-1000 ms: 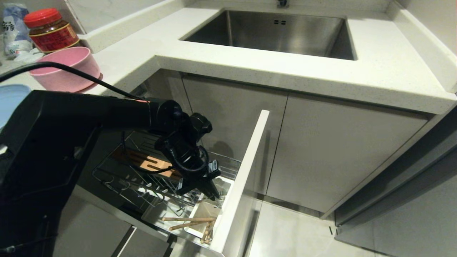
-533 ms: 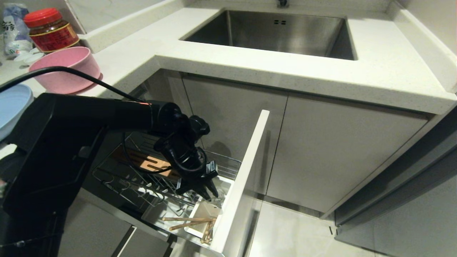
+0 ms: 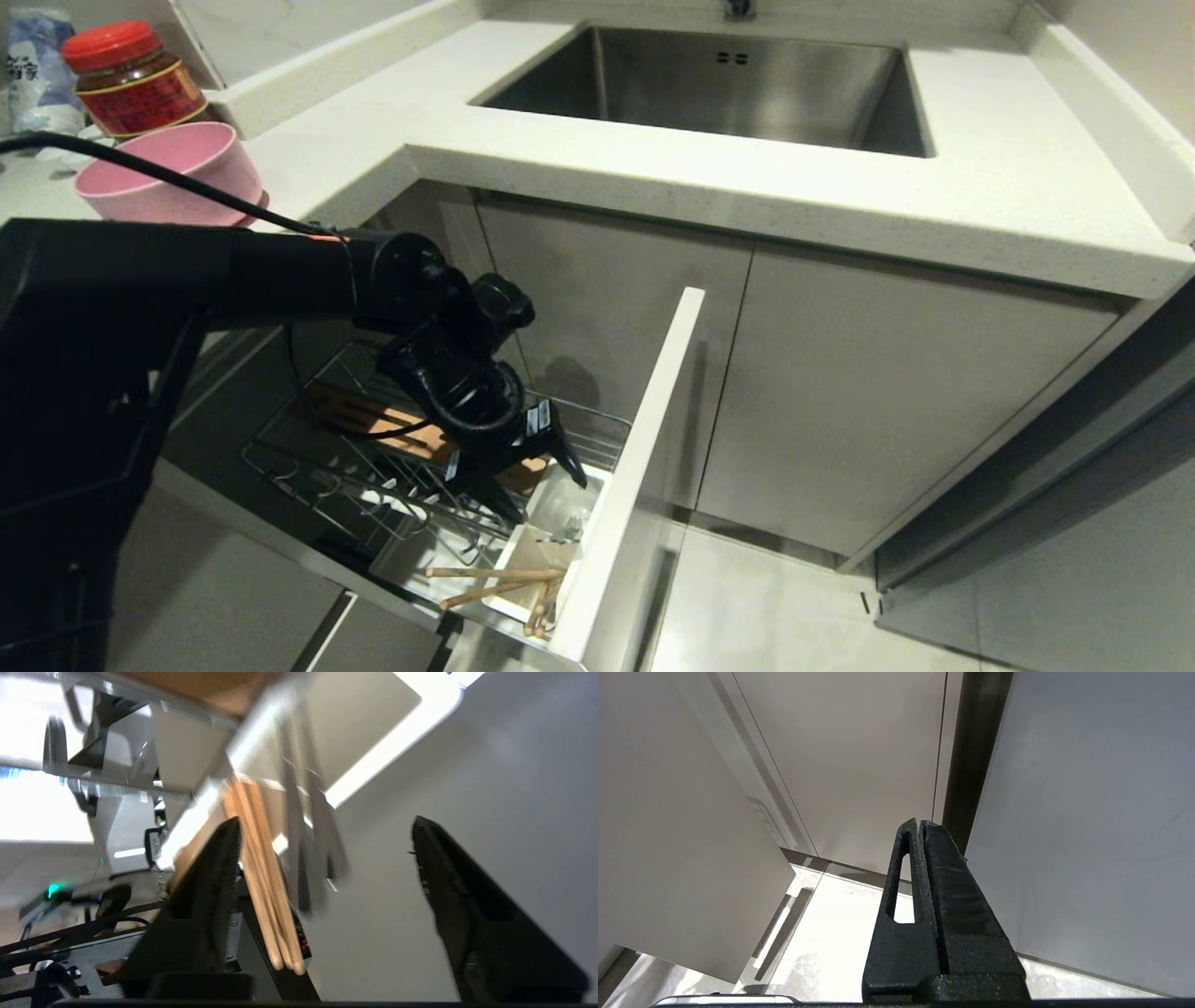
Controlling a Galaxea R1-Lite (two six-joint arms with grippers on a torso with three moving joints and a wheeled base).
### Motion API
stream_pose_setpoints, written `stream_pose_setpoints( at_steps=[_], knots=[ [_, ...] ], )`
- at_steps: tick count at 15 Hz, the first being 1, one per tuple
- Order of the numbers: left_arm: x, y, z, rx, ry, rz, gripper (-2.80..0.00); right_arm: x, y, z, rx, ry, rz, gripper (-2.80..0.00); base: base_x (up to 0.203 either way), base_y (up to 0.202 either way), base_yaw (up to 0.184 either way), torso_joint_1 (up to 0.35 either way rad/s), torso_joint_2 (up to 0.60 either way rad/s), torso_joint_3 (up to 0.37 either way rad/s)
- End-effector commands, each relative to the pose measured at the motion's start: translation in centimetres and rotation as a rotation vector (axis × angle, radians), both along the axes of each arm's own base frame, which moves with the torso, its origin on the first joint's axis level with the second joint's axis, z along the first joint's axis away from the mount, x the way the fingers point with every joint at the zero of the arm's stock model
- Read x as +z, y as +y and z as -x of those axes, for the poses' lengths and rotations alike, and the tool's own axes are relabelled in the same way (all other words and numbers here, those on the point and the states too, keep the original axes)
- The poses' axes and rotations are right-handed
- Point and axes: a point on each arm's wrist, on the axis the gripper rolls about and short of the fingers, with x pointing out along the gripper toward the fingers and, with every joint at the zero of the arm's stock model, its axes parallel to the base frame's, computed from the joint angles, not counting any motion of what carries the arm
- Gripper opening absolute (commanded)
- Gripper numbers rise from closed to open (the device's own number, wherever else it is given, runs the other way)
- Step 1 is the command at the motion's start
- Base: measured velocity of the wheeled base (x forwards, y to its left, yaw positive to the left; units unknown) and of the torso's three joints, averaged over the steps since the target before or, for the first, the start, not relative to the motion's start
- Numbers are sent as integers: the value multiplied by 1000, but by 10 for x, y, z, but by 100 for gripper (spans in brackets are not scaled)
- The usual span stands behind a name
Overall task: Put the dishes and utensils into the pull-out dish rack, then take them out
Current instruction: Pick up the bowl and place it in the cupboard
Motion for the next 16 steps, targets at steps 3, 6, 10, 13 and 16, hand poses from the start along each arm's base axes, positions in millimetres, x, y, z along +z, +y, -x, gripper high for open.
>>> stream_pose_setpoints(
  at_steps=[3,6,10,13,16],
  knots=[
    [58,16,35,2,-116,56,-280,-7,0,-2,0,24,0,-280,0,0,0,0,0,0],
    [98,31,69,3,-215,89,-280,-7,0,-2,0,24,0,-280,0,0,0,0,0,0],
    [150,60,128,18,-389,144,-280,-7,0,-2,0,25,0,-280,0,0,0,0,0,0],
    [188,88,178,72,-603,129,-280,-7,0,-2,0,26,0,-280,0,0,0,0,0,0],
    [222,116,225,109,-905,20,-280,-7,0,-2,0,24,0,-280,0,0,0,0,0,0]
  ],
)
